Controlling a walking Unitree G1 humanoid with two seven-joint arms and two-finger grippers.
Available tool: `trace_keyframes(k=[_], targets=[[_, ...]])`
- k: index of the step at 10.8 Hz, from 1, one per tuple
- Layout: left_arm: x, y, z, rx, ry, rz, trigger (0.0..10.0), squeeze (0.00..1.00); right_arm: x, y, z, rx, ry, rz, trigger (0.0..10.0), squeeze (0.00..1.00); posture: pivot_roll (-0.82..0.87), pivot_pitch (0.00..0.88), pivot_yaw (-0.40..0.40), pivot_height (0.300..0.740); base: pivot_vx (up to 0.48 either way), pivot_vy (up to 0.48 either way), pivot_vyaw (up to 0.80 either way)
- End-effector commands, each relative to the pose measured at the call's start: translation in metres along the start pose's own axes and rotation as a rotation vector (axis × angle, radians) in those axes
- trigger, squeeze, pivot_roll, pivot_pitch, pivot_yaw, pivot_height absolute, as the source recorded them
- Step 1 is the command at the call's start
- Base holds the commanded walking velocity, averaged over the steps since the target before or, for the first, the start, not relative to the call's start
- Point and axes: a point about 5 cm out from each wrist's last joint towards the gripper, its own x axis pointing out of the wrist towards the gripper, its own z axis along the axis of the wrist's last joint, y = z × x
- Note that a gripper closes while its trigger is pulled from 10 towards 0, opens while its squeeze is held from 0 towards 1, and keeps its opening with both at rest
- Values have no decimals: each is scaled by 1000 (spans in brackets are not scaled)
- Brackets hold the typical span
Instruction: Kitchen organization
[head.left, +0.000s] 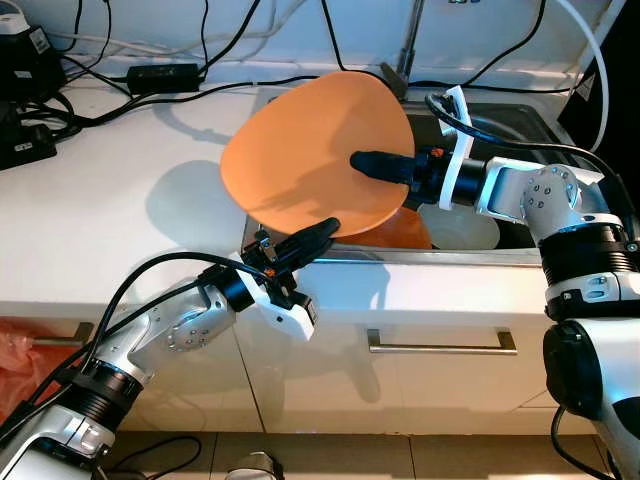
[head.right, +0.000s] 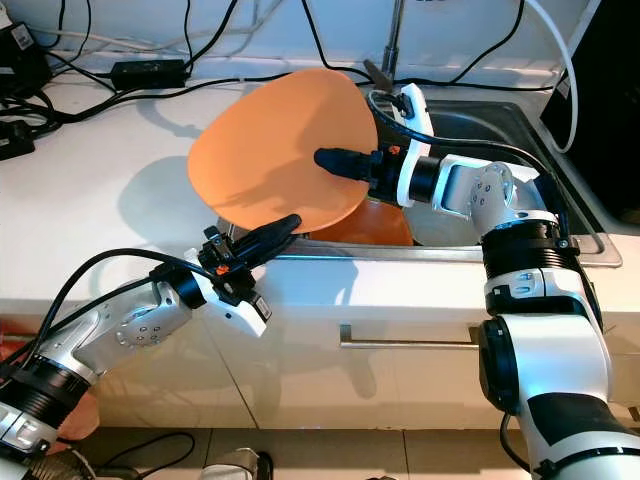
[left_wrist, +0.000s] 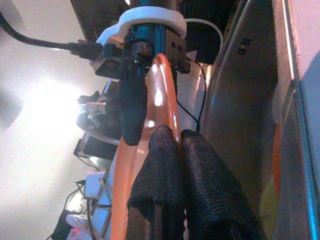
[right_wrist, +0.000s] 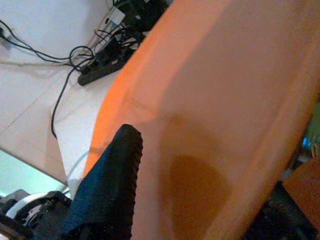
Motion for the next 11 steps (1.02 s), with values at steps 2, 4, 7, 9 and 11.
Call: trace_keyframes(k=[2,4,7,9,11], targets=[[6,12,9,13,-56,90,0,0,1,-7,-8,90,20,-68,0,0,194,70,-34,740,0,0,0],[5,12,9,15,-55,90,0,0,0,-11,-13,125,34,-92,0,0,193,70,-36,740,0,0,0],[5,11,9,12,-51,93,0,0,-1,-13,-16,144,38,-101,0,0,191,71,-36,740,0,0,0],[5,12,9,21,-44,108,2627,0,-1,-13,-16,144,32,-104,0,0,192,70,-35,740,0,0,0],[4,12,9,-1,-45,116,10000,1000,-2,-13,-18,140,34,-106,0,0,191,73,-31,740,0,0,0]])
